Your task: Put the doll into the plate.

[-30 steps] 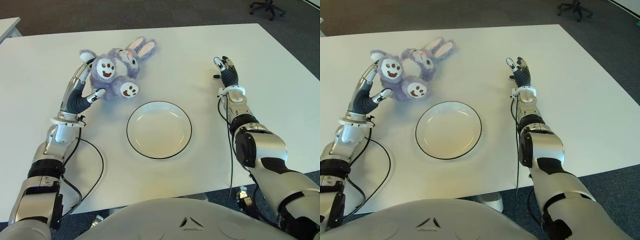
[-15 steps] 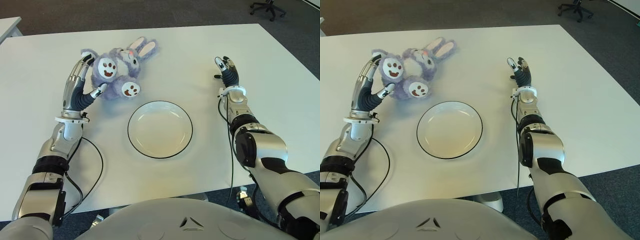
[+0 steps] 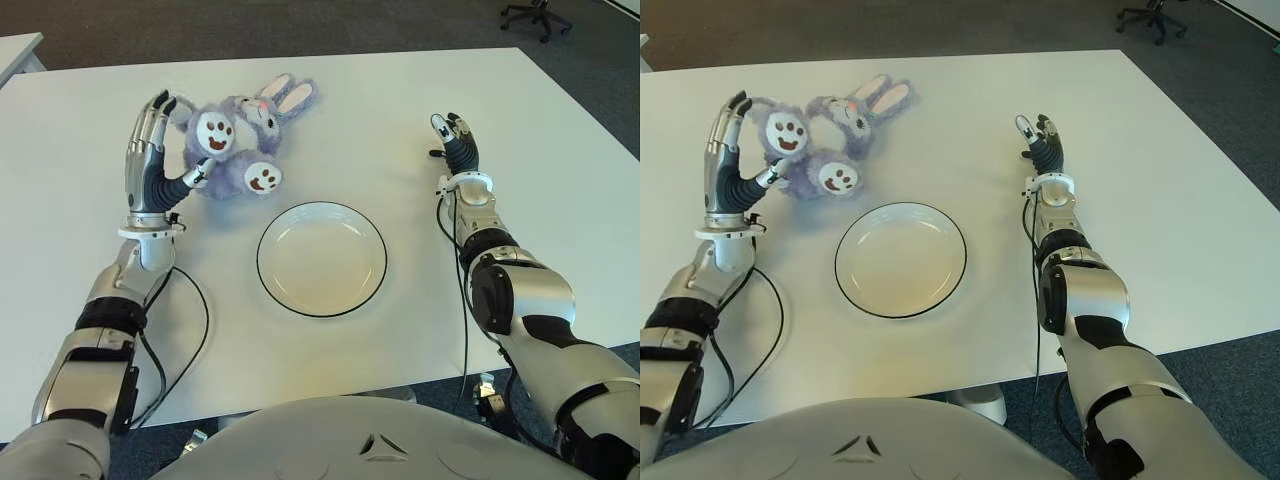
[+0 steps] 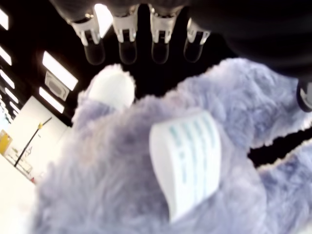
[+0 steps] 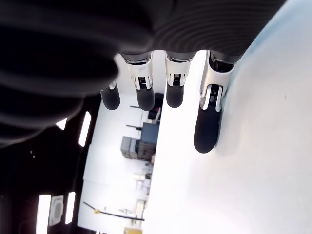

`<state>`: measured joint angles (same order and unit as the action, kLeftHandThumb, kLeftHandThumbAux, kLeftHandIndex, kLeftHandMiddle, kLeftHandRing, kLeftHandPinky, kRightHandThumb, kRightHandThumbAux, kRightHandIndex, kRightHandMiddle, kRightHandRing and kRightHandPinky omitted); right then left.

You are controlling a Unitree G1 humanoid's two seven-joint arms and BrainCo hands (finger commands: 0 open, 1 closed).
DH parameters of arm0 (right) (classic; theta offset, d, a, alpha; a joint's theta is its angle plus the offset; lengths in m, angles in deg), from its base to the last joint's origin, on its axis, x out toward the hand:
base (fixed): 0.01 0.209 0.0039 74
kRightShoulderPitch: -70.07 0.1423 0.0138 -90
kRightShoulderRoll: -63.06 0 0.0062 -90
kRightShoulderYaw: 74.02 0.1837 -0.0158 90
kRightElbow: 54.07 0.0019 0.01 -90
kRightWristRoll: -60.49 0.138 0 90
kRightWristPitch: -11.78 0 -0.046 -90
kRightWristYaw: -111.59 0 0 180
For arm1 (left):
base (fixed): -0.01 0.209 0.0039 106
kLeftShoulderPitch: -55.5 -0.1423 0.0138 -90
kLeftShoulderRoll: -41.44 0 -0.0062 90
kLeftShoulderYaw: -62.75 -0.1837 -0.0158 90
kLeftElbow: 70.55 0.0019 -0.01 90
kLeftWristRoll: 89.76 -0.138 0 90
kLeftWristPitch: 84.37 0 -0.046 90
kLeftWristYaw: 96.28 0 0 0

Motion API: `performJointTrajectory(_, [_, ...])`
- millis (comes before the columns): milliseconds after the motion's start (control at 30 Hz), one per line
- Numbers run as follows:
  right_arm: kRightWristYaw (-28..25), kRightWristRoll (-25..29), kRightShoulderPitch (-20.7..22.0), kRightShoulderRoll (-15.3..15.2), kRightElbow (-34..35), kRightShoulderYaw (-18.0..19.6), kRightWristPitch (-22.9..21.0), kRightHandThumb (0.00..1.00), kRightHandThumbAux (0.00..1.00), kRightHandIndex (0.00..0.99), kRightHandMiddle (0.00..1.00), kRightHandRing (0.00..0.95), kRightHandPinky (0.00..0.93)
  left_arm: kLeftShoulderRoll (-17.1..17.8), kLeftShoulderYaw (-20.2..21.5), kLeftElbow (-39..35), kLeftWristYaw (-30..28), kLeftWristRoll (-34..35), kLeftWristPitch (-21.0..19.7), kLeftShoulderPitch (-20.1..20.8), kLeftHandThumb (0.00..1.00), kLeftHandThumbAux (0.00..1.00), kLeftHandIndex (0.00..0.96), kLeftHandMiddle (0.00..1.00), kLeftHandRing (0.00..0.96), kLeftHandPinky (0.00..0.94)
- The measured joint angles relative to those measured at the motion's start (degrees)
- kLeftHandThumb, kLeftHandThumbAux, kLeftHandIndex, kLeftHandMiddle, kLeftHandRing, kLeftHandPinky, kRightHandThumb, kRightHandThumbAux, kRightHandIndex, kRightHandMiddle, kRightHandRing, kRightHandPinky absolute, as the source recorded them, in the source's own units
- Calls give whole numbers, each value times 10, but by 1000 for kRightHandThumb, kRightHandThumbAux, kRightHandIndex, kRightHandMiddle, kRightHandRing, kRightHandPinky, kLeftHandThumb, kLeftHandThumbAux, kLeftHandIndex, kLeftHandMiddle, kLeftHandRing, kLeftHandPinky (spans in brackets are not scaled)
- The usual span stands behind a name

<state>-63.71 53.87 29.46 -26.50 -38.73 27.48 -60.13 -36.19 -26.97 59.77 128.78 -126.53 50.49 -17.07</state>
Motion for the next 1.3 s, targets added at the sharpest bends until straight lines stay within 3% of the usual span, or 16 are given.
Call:
performJointTrajectory(400, [0,0,0,0,0,0,0,0,378,0,0,0,0,2,-27,31,47,-4,-6,28,167,244,0,37,28,0])
performJointTrajectory(1300, [0,0,1,0,0,2,0,0,372,0,0,0,0,5,-60,38,42,2,-19,45,92,262,0,36,42,0])
